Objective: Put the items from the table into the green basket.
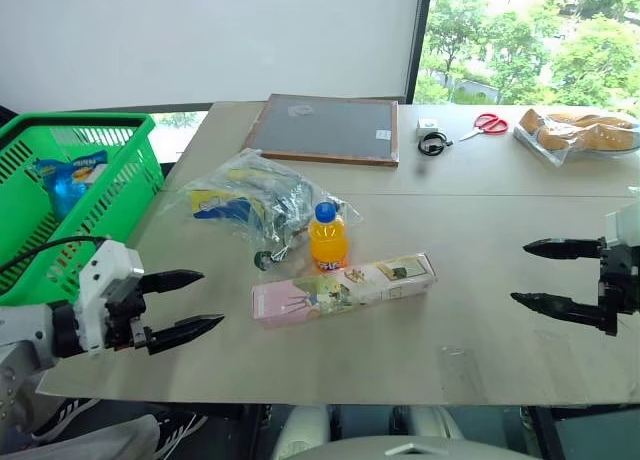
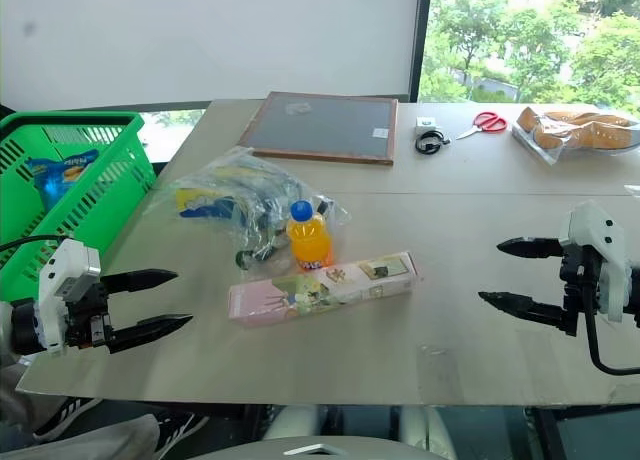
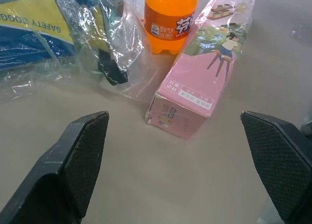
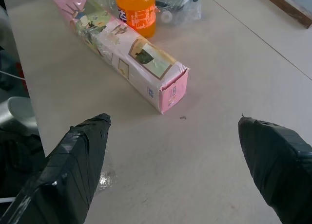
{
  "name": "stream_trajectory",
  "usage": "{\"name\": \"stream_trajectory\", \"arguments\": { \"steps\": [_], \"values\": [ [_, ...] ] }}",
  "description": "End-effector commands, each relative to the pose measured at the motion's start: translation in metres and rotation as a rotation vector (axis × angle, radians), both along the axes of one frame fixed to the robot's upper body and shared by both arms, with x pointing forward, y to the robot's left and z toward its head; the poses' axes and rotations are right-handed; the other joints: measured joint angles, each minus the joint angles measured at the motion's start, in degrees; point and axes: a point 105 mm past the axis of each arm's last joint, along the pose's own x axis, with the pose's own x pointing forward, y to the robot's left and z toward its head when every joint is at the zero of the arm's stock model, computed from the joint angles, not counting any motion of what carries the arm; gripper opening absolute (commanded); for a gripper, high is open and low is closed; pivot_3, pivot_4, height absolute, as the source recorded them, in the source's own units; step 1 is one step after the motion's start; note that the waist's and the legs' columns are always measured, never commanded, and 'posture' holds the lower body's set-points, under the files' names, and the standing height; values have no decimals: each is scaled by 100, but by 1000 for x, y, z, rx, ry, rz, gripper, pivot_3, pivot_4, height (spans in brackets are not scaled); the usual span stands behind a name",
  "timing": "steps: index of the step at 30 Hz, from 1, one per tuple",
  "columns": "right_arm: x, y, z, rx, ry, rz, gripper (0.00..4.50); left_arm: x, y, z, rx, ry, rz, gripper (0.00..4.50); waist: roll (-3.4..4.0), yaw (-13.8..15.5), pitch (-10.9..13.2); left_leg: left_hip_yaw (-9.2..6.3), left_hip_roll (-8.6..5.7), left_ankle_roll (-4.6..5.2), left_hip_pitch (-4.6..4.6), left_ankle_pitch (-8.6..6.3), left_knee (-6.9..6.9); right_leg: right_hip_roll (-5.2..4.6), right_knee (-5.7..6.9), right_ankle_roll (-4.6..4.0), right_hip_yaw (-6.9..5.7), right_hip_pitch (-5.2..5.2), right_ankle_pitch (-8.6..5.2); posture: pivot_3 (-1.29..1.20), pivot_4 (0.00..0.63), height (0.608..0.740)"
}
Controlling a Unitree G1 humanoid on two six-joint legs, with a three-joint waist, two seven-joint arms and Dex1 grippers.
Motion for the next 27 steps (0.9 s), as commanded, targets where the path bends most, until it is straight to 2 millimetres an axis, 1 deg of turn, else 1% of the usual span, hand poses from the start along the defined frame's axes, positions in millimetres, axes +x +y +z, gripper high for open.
{"name": "stream_trajectory", "arguments": {
  "steps": [1,2,4,7,8,10,12,13,14,16,18,21,24,27],
  "values": [
    [0,6,6,11,-54,43,4500,8,-18,14,36,-77,-77,4487,1,1,-2,0,0,0,0,0,0,0,0,0,0,0,0,-12,19,740],
    [-2,12,4,34,-69,60,4500,11,-33,17,55,-107,-131,4487,-6,11,-7,0,0,0,1,0,0,0,0,0,0,0,0,-14,17,740],
    [-4,20,3,65,-104,87,4500,16,-52,20,81,-161,-174,4487,-19,74,-14,0,0,-1,-2,0,1,-1,3,0,-5,1,0,-17,18,740],
    [-10,28,7,98,-147,123,4500,21,-70,24,24,-183,-167,4487,-4,104,-15,22,0,1,-5,1,3,-5,6,3,6,2,2,-32,18,740],
    [-13,31,7,100,-150,140,4500,23,-73,23,23,-185,-165,4487,-4,101,-15,26,0,7,-5,5,3,-4,8,4,9,0,3,-32,18,740],
    [-20,34,6,103,-144,167,4500,19,-79,17,51,-158,-201,4487,-7,87,-14,26,1,27,-3,16,2,1,12,9,9,-2,5,-48,20,740],
    [-25,37,4,99,-133,181,4500,23,-79,14,57,-154,-176,4487,-7,84,-14,27,4,28,-2,17,2,7,16,18,8,-4,10,-55,22,740],
    [-26,38,2,98,-132,180,4500,32,-74,13,53,-159,-115,4487,-7,84,-14,27,4,28,-1,17,2,8,18,16,8,-4,9,-55,22,740],
    [-27,38,2,100,-131,177,4500,41,-67,11,84,-163,-47,4487,-8,86,-14,28,5,28,-1,17,2,9,19,15,8,-4,8,-61,25,740],
    [-29,38,-1,96,-126,172,4500,62,-47,4,152,-165,109,4487,-11,89,-12,28,5,28,4,18,9,11,24,9,8,0,4,-67,26,740],
    [-31,38,-4,90,-119,172,4500,79,-33,1,175,-164,226,4487,-12,96,-12,29,6,29,11,18,15,14,26,6,8,9,2,-67,26,740],
    [-33,41,-2,107,-120,186,4500,95,-32,1,154,-162,306,4487,-21,92,-8,29,6,30,20,18,27,16,24,10,4,28,2,-72,26,740],
    [-32,48,7,155,-154,205,4500,112,-40,0,130,-151,345,4487,-31,93,-7,29,6,34,10,15,42,15,23,35,4,28,18,-77,25,740],
    [-33,56,19,187,-213,236,4500,129,-49,5,96,-150,368,4487,-36,89,-6,29,6,34,8,15,42,16,23,36,4,27,19,-95,21,740]
  ]
}}
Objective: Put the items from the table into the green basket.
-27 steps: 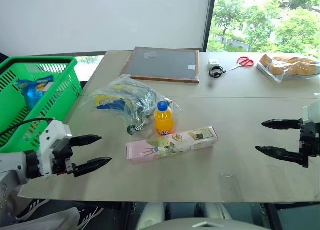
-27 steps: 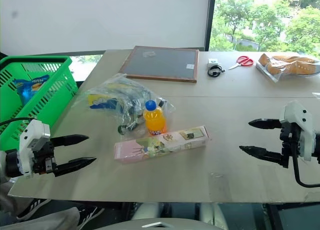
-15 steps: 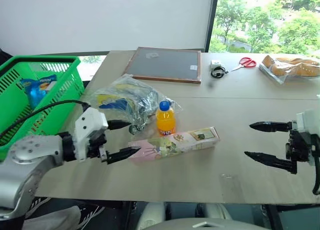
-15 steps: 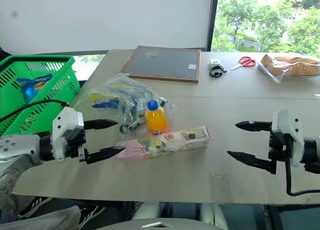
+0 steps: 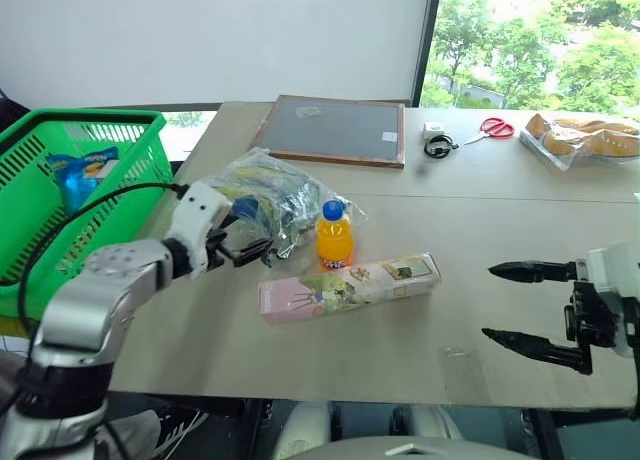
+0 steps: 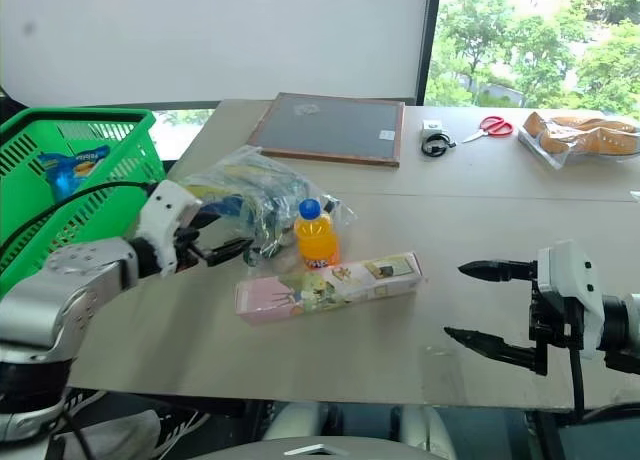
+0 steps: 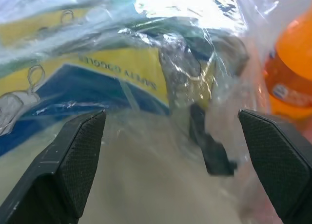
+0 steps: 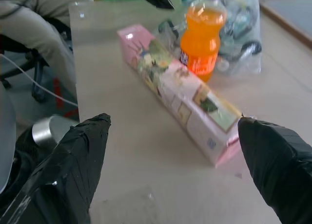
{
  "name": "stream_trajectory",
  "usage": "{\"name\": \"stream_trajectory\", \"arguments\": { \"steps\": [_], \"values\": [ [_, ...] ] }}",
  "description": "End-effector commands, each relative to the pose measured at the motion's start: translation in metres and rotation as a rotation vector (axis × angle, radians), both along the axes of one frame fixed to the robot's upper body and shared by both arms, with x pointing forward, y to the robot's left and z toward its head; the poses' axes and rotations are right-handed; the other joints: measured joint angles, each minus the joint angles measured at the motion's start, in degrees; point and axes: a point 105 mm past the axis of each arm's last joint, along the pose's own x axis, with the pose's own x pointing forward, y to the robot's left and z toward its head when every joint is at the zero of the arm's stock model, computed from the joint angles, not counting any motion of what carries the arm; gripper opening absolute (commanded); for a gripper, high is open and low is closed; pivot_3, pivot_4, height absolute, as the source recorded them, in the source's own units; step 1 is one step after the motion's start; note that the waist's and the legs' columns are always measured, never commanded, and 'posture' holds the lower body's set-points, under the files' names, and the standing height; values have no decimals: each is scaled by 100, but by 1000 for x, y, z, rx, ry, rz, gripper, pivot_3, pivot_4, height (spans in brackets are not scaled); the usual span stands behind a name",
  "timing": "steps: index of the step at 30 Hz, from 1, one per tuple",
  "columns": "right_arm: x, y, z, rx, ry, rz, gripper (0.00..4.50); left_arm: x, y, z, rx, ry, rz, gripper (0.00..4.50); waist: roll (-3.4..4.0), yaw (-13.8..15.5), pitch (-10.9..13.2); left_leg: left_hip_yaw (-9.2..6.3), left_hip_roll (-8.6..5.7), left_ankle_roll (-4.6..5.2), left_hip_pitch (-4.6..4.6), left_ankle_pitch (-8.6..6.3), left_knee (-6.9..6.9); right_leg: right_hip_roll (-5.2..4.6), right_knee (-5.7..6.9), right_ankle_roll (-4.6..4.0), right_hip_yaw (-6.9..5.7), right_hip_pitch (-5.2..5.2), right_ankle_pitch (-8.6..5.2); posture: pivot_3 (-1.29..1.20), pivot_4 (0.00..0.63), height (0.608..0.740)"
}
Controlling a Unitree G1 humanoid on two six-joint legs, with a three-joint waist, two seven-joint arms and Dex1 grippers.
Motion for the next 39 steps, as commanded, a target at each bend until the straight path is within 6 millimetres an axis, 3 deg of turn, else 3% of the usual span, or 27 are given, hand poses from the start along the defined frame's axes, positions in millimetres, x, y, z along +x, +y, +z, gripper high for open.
{"name": "stream_trajectory", "arguments": {
  "steps": [1,4,10,13,21,23,26,28,32,39],
  "values": [
    [-1,12,27,67,-122,37,4500,18,-2,10,17,-20,46,4487,-2,-12,1,-1,0,0,-1,0,0,2,1,0,-1,-1,0,-97,21,740],
    [2,21,46,135,-169,39,4500,33,2,-2,83,42,108,4487,-1,-63,1,-1,0,0,0,0,0,5,3,0,-1,-1,0,-104,14,740],
    [9,33,57,139,-228,28,4500,56,-12,-29,204,112,78,4487,-11,-116,-9,-1,0,0,0,0,3,7,4,1,0,2,1,-127,5,740],
    [11,36,62,135,-257,10,4500,59,-17,-34,199,136,45,3666,-8,-124,-13,-1,0,0,-1,0,5,6,5,0,0,1,2,-141,4,740],
    [14,37,61,103,-251,-54,4500,59,1,-33,208,107,75,110,-1,-148,-24,-2,2,-1,0,1,5,-3,8,-3,1,0,2,-162,2,740],
    [14,37,61,104,-255,-59,4500,60,4,-30,178,85,100,38,0,-166,-25,-1,2,-1,0,1,6,-6,8,-3,1,0,2,-159,3,740],
    [14,38,62,106,-263,-54,4500,71,6,-12,99,-19,160,38,0,-216,-25,-2,2,-1,0,1,6,-8,8,-3,1,0,2,-156,3,740],
    [15,39,61,101,-267,-51,4500,88,15,20,5,-152,282,38,-2,-225,-24,-3,2,-1,-1,1,7,-9,10,-3,0,-1,3,-152,4,740],
    [18,40,62,103,-274,-53,4500,114,47,74,27,-383,461,38,-21,-235,-16,-10,2,0,-14,1,20,-7,14,3,-9,-4,7,-149,4,740],
    [22,40,62,101,-282,-73,4500,152,54,109,86,-480,507,38,-30,-247,-16,1,-2,18,-22,-10,21,1,5,13,-8,-4,10,-157,10,740]
  ]
}}
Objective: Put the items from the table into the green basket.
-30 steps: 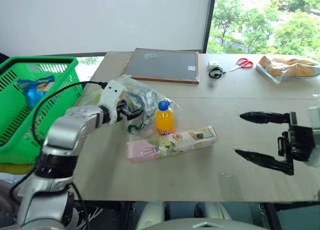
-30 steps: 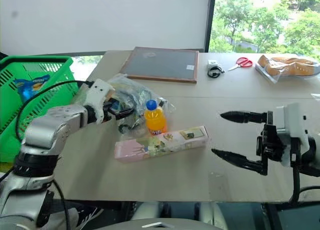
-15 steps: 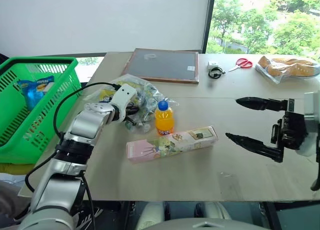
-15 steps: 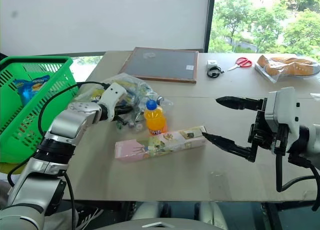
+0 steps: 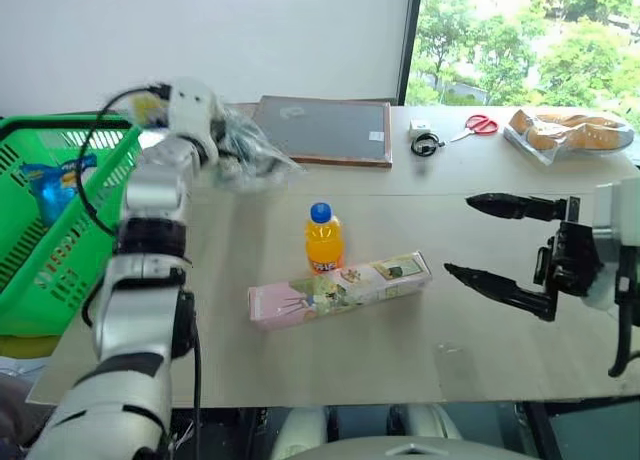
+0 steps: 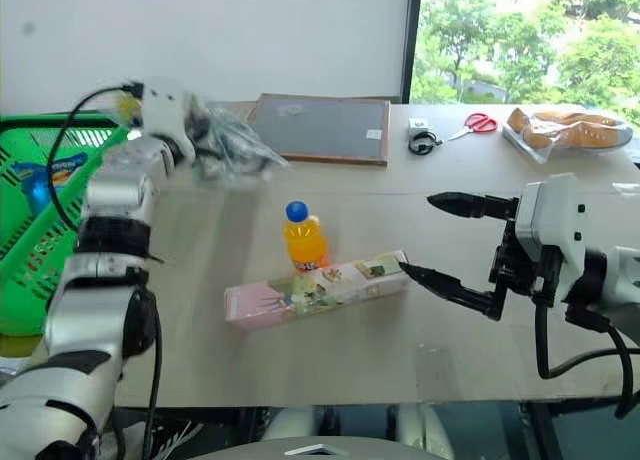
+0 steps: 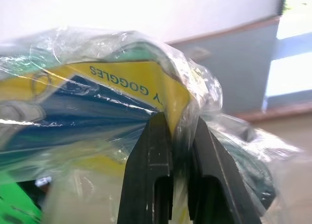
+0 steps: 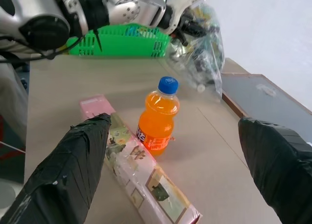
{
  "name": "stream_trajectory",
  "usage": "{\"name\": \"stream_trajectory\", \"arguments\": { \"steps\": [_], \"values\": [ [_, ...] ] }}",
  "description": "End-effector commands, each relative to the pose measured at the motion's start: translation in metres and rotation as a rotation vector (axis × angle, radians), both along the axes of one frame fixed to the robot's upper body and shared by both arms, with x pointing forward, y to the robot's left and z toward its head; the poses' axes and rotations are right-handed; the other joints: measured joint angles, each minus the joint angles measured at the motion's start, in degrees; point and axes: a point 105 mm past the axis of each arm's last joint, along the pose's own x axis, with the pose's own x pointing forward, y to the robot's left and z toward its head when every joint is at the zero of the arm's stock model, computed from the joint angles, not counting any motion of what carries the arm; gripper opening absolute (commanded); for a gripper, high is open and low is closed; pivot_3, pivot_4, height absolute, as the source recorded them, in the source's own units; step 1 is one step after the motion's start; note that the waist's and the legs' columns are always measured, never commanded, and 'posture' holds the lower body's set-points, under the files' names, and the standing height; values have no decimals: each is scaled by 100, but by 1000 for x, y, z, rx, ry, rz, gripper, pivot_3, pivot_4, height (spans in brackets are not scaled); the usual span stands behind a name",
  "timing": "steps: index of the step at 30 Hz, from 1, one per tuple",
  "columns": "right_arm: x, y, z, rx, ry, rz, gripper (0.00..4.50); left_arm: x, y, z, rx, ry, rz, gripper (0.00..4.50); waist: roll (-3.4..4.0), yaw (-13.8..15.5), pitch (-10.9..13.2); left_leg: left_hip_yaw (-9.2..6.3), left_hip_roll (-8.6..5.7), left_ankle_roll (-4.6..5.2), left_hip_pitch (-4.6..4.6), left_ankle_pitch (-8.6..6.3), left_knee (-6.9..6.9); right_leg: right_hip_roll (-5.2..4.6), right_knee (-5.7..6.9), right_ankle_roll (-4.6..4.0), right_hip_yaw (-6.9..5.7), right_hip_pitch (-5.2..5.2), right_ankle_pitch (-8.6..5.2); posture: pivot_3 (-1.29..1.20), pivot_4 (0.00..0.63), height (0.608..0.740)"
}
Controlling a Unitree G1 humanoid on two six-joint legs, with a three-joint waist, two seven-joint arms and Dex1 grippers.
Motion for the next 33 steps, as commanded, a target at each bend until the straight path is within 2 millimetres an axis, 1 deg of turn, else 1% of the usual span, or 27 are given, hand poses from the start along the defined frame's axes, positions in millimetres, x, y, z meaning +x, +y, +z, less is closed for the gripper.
{"name": "stream_trajectory", "arguments": {
  "steps": [1,2,4,5,6,8,9,10,11,13,14,17,19,21,23,24,26,29,30,33],
  "values": [
    [0,1,7,0,-46,-14,4500,13,0,23,15,-81,16,38,-11,18,6,0,-1,1,-4,0,1,0,-1,1,-3,-2,0,-186,17,740],
    [0,1,7,-1,-46,-19,4500,16,-3,21,-13,-73,4,38,-16,12,9,-1,-2,1,-8,-1,2,1,-3,3,-5,-4,0,-186,17,740],
    [0,1,6,-7,-46,-24,4500,18,-8,0,-56,2,-22,38,-18,0,10,1,-3,7,-10,-4,3,-1,-5,9,-4,-4,-2,-186,17,740],
    [0,2,5,-8,-46,-24,4500,17,-8,-8,-58,31,-24,415,-18,-8,10,2,-3,8,-10,-5,4,-2,-5,9,-4,-4,-2,-217,23,740],
    [0,2,5,-8,-47,-28,4500,15,-4,-22,-91,76,-8,730,-24,-18,14,8,-3,11,-9,-7,6,-3,-4,12,0,-4,-2,-229,26,740],
    [-2,3,6,-5,-47,-34,4500,11,2,-42,-211,140,22,1175,-45,-110,27,11,-2,10,-10,-6,7,-2,5,13,4,-14,-1,-240,29,740],
    [-2,3,6,-5,-47,-39,4500,11,1,-43,-301,131,17,1506,-46,-148,27,12,-1,10,-10,-6,7,-2,7,13,6,-17,-1,-242,31,740],
    [-3,4,5,-4,-46,-42,4500,11,-1,-43,-374,121,2,1945,-48,-176,29,12,-1,10,-11,-6,7,-3,8,13,7,-18,-1,-241,31,740],
    [-3,4,5,-3,-46,-46,4500,10,-3,-42,-427,117,-19,2427,-49,-186,29,12,0,10,-12,-6,7,-4,10,13,7,-21,-1,-239,31,740],
    [-4,5,4,-1,-44,-48,4500,9,-4,-33,-506,90,-68,3199,-49,-201,30,12,0,9,-14,-6,7,-6,11,14,7,-23,0,-235,32,740],
    [-4,6,4,3,-41,-48,4500,8,-4,-30,-532,88,-93,3692,-49,-203,30,12,0,9,-14,-6,8,-7,11,14,7,-23,0,-225,29,740],
    [-3,5,2,4,-38,-48,4500,1,-5,-15,-509,89,-221,3692,-49,-209,29,12,0,8,-13,-6,8,-8,13,14,7,-24,1,-209,27,740],
    [-2,5,1,-6,-32,-37,4500,-13,-7,-3,-420,83,-341,3692,-46,-255,28,12,0,7,-13,-5,7,-8,14,14,9,-25,1,-179,20,740],
    [-2,5,-1,-12,-24,-24,4500,-32,-16,1,-353,102,-451,3692,-45,-284,27,15,1,4,-12,-4,4,-8,18,13,15,-29,1,-179,20,740],
    [0,6,-3,-12,-20,-14,4500,-64,-32,5,-318,102,-616,4217,-40,-332,22,18,1,1,-10,-4,-1,-16,17,12,22,-31,1,-141,9,740],
    [0,6,-3,-13,-19,-9,4500,-86,-41,7,-369,119,-703,4476,-39,-339,19,23,2,-8,-6,1,-4,-19,19,11,29,-31,1,-137,9,740],
    [2,7,-3,-15,-19,-2,4500,-123,-45,-2,-368,201,-781,4476,-37,-373,18,27,2,-20,-7,8,-5,-20,19,11,34,-36,1,-126,9,740],
    [2,6,-3,-19,-15,8,4500,-160,-50,-15,-358,297,-837,4476,-33,-311,16,25,3,-25,-2,9,-8,-20,23,9,33,-36,0,-119,8,740],
    [2,5,-3,-23,-12,10,4500,-171,-52,-19,-352,331,-861,4476,-33,-296,15,24,3,-17,4,4,-10,-20,28,7,32,-34,0,-108,7,740],
    [3,5,-4,-25,-8,18,4500,-187,-58,-28,-330,389,-900,4476,-6,-176,-2,22,2,-16,14,3,-7,-22,28,-5,29,-26,-6,-96,5,740]
  ]
}}
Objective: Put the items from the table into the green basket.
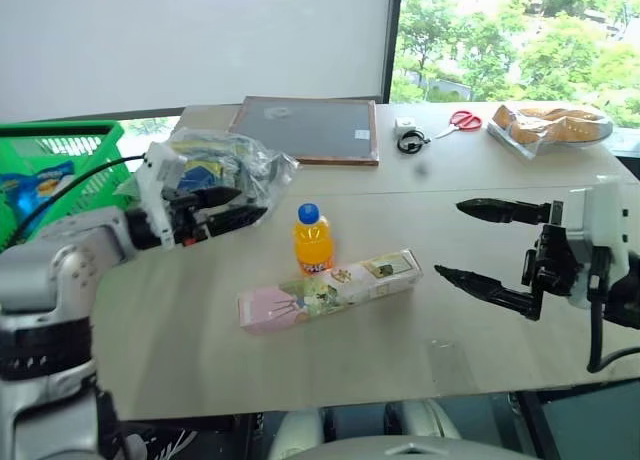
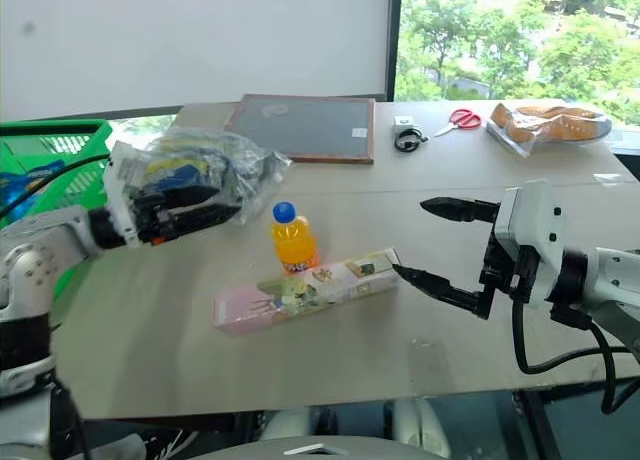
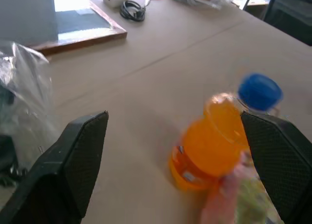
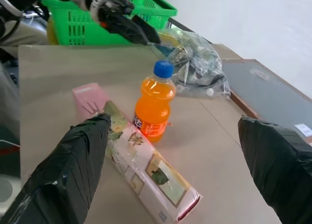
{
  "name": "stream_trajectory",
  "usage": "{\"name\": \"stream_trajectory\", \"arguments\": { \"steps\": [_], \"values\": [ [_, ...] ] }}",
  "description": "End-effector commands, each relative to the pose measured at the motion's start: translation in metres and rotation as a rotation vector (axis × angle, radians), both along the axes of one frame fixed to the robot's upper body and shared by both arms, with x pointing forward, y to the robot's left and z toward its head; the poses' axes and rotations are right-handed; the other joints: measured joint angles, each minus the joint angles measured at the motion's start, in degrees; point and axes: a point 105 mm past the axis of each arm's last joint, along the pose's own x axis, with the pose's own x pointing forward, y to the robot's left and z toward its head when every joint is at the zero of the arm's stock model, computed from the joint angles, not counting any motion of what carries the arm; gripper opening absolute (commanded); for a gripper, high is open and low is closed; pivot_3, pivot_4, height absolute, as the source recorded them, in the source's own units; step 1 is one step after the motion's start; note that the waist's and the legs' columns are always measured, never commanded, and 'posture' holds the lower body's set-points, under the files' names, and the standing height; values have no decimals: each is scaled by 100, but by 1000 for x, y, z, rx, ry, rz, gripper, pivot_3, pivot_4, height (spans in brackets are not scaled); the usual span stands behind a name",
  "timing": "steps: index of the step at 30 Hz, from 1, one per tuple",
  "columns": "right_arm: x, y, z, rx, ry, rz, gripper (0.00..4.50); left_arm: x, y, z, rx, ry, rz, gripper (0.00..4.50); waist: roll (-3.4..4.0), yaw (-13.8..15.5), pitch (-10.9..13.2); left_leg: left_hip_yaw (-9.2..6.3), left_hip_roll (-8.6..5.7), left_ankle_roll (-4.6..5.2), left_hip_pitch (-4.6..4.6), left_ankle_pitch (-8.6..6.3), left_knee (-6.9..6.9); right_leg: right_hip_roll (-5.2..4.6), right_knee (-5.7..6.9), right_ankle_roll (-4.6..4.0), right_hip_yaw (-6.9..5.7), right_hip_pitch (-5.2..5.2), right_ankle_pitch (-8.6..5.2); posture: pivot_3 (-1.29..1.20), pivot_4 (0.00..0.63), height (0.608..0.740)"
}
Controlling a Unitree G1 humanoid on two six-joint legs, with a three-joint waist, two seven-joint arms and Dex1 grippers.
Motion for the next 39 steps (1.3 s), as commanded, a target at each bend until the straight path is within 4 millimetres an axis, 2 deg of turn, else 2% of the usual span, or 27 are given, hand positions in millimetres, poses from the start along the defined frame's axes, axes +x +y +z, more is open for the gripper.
{"name": "stream_trajectory", "arguments": {
  "steps": [1,4,9,15,25,39],
  "values": [
    [0,1,6,-5,-34,20,4500,-17,-16,8,37,-37,-106,4476,17,92,-11,2,0,-6,3,-1,1,-1,-1,-6,-1,-1,-4,-94,4,740],
    [2,1,6,-6,-35,23,4500,-17,-26,2,75,-56,-131,4476,28,196,-20,11,0,-30,8,-8,1,-6,-1,-12,-4,6,-6,-99,3,740],
    [0,0,7,-8,-34,25,4500,-7,-38,-18,184,-104,-157,4476,36,233,-25,18,0,-3,1,5,-1,-1,-3,-7,-2,6,-4,-116,4,740],
    [-5,-1,7,-11,-25,20,4500,4,-55,-27,165,-127,-193,4476,36,216,-24,20,1,2,-5,4,-2,4,-3,7,-1,1,4,-151,10,740],
    [-13,-3,1,-32,-5,6,4500,12,-67,-44,221,-138,-257,4476,35,186,-24,28,4,3,-2,4,2,18,-4,11,5,3,4,-187,14,740],
    [-20,-15,-11,-102,63,0,4500,35,-81,-73,269,-143,-264,4476,33,55,-24,28,6,5,-2,4,7,29,-6,15,7,7,4,-207,16,740]
  ]
}}
